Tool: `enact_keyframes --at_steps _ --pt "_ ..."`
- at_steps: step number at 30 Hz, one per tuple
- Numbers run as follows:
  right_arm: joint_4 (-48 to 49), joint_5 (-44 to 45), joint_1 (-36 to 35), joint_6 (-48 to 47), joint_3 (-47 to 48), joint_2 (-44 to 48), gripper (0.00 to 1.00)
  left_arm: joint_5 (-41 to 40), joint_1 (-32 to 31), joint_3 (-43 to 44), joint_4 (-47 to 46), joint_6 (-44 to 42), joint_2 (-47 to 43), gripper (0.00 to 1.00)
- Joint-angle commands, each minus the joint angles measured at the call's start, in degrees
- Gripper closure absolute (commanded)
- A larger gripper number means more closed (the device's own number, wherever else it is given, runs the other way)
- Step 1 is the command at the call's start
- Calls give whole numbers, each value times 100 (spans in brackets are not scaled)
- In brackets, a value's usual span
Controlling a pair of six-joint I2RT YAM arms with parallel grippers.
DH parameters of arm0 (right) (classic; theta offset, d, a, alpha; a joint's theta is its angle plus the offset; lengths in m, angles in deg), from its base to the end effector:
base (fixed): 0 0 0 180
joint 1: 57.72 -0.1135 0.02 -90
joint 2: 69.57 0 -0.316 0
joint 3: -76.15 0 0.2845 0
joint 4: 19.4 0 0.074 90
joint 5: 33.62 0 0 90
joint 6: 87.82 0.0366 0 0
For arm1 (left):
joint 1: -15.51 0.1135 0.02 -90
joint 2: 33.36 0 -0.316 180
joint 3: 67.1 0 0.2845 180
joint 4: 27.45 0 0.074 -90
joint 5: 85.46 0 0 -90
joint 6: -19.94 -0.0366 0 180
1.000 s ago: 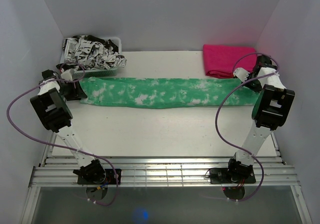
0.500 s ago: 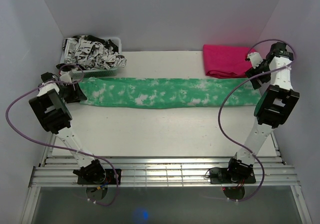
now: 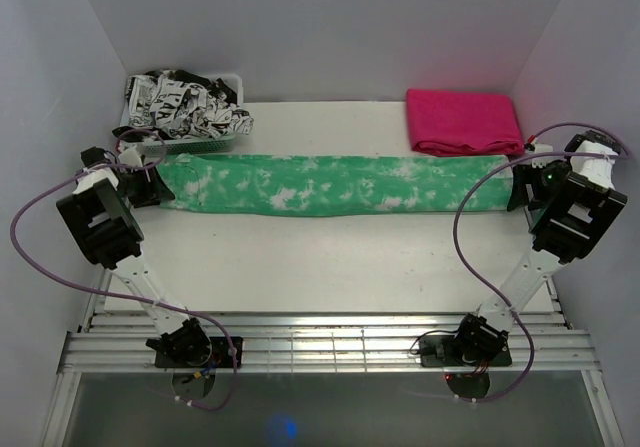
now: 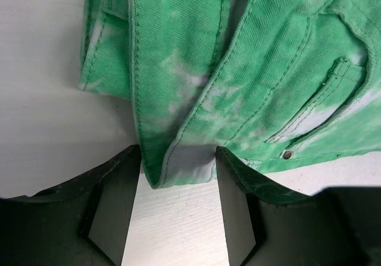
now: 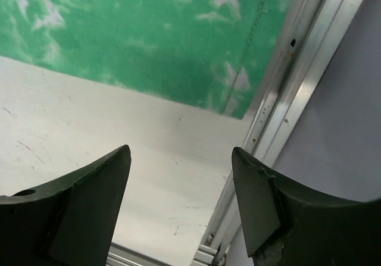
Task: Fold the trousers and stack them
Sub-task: Flatten the trousers out
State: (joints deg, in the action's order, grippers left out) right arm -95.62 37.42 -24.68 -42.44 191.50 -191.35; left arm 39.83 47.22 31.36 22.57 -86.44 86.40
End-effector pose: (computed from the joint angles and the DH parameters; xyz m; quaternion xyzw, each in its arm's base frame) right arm 0.4114 -0.2534 0.2425 -0.1098 0.9782 0.0884 0.1523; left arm 0.4154 0.2318 0.1861 -0.0767 0.9385 -0.2101 0.2631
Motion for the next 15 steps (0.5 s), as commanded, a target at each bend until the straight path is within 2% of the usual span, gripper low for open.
enact_keyframes --at_steps 1,9,11,12,13,15 --pt "340 -555 150 305 1 -285 26 224 11 -129 48 118 -480 36" --pt "1061 -741 150 516 -105 -575 24 321 20 -199 -5 179 -594 36" --pt "1202 -557 150 464 -140 -584 20 303 11 -234 4 144 -639 36" --pt "1272 -486 150 454 -227 -532 15 286 20 -243 4 109 -656 36" --pt "1481 -355 150 454 -297 -488 1 277 11 -252 -5 100 -656 36" --pt "1597 -301 150 463 -403 -426 6 259 11 -278 4 100 -656 36"
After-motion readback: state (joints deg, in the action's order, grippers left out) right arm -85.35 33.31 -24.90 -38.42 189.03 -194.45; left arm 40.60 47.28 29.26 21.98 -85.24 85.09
